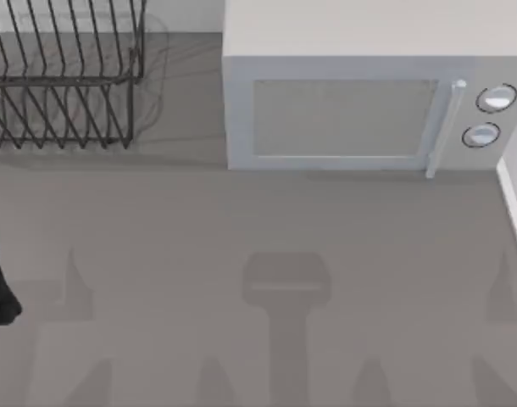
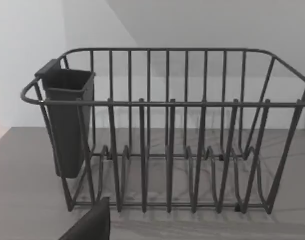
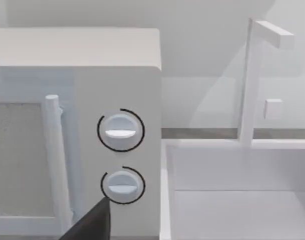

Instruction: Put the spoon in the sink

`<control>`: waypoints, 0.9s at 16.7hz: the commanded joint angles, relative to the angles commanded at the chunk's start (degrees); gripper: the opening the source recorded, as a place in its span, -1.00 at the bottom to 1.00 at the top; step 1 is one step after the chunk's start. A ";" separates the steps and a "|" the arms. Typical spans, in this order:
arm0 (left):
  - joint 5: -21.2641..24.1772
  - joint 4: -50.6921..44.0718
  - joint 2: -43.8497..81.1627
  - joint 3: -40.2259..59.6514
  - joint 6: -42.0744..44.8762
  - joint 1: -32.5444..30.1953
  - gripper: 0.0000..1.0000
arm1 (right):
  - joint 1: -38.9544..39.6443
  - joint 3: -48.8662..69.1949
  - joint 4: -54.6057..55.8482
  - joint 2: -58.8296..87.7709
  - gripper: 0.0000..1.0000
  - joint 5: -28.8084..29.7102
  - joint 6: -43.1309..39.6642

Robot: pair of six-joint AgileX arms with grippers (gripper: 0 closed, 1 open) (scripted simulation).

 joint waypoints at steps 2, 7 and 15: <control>0.00 0.00 0.00 0.00 0.00 0.00 1.00 | 0.00 0.07 -0.08 0.08 1.00 0.00 0.07; 0.00 0.00 0.00 0.00 0.00 0.00 1.00 | 0.14 7.11 -8.86 9.34 1.00 0.04 7.57; 0.00 0.00 0.00 0.00 0.00 0.00 1.00 | 0.63 28.53 -39.43 47.65 1.00 -0.06 31.86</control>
